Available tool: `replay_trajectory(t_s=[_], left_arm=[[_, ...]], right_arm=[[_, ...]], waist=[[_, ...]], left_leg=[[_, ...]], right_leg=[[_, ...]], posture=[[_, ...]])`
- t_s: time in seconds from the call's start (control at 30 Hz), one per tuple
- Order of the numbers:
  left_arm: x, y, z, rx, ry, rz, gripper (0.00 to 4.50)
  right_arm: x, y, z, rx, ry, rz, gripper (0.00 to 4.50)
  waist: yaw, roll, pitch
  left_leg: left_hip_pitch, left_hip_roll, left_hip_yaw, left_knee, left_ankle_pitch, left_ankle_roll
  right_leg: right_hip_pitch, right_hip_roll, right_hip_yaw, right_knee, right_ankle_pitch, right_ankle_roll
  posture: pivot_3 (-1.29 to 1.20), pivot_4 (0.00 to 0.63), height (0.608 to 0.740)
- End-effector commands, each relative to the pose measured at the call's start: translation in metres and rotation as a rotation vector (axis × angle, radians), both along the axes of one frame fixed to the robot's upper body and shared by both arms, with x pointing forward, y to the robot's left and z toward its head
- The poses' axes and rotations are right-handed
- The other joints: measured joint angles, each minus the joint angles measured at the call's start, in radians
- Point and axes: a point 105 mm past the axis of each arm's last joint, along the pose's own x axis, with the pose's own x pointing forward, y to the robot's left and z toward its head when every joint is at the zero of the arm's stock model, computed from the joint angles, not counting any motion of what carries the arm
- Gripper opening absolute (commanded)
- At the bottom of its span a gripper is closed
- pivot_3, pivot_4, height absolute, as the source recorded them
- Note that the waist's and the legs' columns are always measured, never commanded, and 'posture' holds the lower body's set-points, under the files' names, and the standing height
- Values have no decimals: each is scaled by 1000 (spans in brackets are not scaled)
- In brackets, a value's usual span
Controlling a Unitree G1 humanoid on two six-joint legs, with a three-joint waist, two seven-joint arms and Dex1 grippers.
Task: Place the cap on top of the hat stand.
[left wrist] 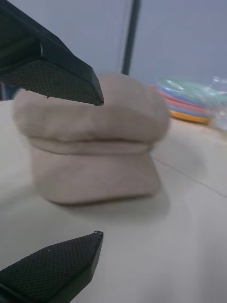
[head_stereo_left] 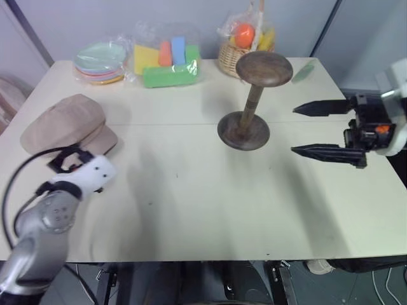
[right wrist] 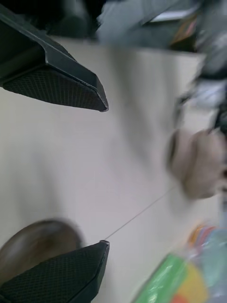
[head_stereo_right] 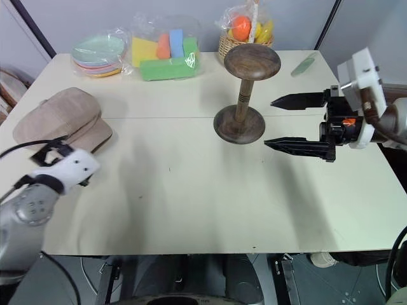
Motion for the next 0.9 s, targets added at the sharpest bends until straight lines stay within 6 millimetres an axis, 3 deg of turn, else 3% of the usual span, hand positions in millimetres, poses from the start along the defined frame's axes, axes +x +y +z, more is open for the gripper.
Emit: replay_trajectory(t_s=[0.03,0.3,0.47,0.87,0.9], left_arm=[[18,-10,-4,52,-30,3,4444],[50,15,-16,73,-40,192,4444],[60,39,-28,70,-27,305,4444],[71,56,-36,46,-29,361,4444],[70,59,-37,44,-27,366,4226]], right_arm=[[-27,16,22,35,-37,82,4500],[-40,26,47,115,-69,66,4500],[-42,27,46,113,-74,43,4500],[-35,28,45,128,-81,22,4500],[-34,28,44,128,-82,21,4500]], waist=[[4,0,0],[3,-2,0],[5,-2,0],[2,-1,-1],[2,-1,-1]], left_leg=[[0,0,0,0,0,0],[-1,0,-1,0,0,0],[-2,0,-1,1,0,0],[-1,0,-1,1,0,0],[-1,0,-1,1,0,0]], right_leg=[[0,0,0,0,0,0],[-1,-1,-1,0,0,0],[-3,-1,-1,2,1,1],[-3,-1,0,3,1,1],[-3,-1,0,4,1,1]], posture=[[0,150,740],[0,150,740],[0,150,740],[0,150,740],[0,150,740]])
